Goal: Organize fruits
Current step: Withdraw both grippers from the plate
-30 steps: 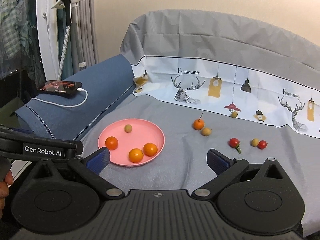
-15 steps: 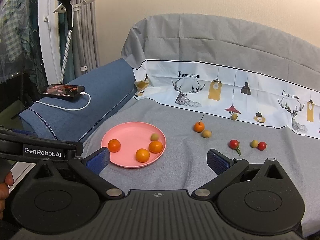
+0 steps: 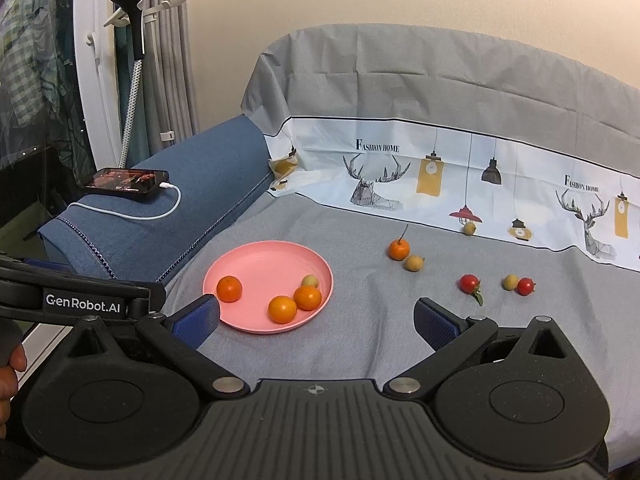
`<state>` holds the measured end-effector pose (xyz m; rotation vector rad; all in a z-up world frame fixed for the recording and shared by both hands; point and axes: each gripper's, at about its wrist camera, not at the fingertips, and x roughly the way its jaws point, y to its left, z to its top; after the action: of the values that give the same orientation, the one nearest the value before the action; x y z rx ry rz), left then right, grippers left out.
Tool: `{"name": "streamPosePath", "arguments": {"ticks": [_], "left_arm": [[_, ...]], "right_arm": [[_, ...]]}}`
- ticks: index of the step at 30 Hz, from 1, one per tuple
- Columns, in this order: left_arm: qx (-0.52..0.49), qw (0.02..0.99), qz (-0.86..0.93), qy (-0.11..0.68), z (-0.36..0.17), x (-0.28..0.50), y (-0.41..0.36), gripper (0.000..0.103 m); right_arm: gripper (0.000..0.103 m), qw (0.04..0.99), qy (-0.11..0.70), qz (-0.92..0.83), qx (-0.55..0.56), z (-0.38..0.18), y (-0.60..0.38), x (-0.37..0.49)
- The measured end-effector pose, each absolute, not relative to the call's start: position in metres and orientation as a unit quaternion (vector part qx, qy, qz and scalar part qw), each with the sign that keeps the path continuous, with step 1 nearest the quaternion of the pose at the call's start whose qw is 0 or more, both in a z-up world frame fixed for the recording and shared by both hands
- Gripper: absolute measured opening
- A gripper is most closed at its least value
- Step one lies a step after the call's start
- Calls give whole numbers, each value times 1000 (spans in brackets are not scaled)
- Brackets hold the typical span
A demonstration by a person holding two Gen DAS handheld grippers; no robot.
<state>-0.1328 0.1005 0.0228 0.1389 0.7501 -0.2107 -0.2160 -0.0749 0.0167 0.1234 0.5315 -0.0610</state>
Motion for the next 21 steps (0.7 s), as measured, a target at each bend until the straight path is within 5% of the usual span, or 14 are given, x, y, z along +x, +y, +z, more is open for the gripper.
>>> {"name": "streamPosePath", "arguments": {"ticks": [21], "left_arm": [[84,913,-103,385,12,-125,96,103]], "right_arm": [[102,956,279,-37,89,3,-85,-209]]}}
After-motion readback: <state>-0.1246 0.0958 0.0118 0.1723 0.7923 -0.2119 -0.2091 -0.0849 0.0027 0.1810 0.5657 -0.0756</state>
